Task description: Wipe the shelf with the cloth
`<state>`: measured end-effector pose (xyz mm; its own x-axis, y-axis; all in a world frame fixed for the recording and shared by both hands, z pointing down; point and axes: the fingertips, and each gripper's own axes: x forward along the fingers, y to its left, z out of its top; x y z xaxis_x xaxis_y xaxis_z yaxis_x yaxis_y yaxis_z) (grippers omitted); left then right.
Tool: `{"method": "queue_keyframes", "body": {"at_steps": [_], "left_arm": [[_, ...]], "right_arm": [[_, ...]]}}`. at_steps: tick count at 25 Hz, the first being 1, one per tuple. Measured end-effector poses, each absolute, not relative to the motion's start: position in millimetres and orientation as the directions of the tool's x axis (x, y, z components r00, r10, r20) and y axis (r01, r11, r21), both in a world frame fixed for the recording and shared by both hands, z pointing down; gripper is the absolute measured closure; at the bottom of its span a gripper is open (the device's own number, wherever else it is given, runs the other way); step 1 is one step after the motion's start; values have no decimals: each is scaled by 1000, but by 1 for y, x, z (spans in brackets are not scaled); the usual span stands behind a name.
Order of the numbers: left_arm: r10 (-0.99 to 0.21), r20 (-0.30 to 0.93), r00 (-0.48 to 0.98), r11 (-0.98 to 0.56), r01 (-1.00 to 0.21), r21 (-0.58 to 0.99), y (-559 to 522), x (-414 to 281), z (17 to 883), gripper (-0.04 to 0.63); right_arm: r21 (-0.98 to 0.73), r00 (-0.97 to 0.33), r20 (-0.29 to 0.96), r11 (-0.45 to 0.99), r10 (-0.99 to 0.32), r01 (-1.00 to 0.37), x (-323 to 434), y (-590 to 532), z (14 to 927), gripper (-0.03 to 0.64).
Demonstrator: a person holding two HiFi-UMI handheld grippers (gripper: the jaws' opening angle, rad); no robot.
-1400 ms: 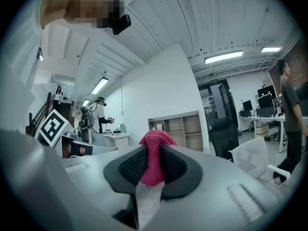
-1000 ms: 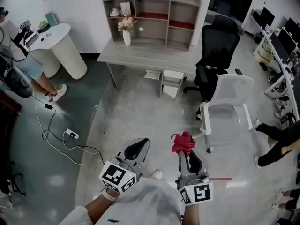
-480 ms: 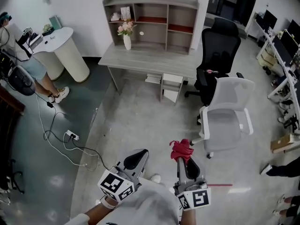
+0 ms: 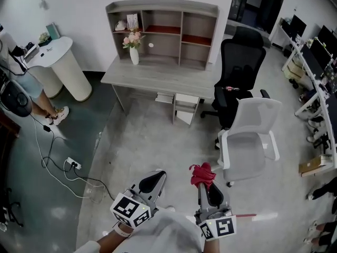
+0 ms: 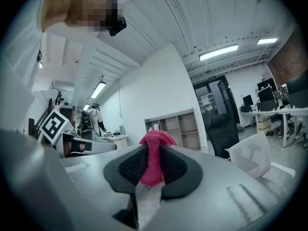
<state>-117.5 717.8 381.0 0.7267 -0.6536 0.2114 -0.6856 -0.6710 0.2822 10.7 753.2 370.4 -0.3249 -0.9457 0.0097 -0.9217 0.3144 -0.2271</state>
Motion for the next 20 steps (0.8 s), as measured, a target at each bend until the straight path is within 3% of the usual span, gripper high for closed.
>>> {"method": "queue_keyframes", "body": {"at_steps": [20], "left_arm": [[-609, 142, 781, -720, -619, 316, 440, -163, 355, 594]], "right_arm": [[-158, -264, 2, 261, -964, -952, -37, 478, 337, 537]]}}
